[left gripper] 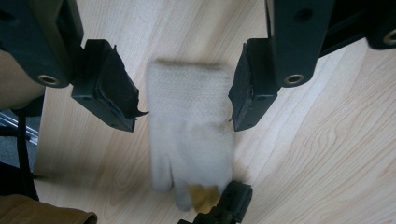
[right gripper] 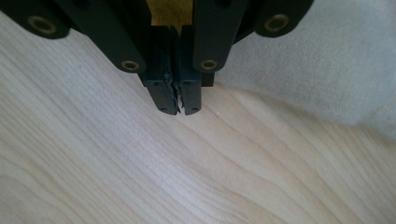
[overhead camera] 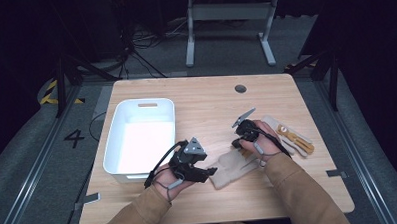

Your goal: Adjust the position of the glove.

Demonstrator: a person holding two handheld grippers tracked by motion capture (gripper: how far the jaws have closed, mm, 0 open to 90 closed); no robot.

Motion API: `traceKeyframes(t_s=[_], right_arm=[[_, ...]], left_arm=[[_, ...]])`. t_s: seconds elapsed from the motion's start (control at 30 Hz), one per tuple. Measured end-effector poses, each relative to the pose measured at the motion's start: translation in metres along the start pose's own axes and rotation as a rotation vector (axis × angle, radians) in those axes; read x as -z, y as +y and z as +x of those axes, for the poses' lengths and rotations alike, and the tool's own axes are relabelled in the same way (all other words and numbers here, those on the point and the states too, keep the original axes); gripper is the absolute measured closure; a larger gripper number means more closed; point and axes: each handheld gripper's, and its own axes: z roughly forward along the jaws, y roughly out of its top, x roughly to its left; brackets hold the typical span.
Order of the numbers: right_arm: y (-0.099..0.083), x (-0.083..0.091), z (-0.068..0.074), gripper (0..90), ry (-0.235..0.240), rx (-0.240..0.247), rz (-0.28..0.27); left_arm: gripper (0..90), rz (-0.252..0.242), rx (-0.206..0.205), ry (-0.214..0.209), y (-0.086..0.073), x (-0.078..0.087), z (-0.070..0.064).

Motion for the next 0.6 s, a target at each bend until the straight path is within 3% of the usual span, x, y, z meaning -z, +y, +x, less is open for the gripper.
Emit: traceKeyframes(t_s=[0.6], right_arm=[[-0.031, 0.015, 0.000, 87.7, 0.006, -0.038, 0.011]], left_arm=[[41.1, 0.008, -0.009, -0.031, 0.007, -0.009, 0.002]])
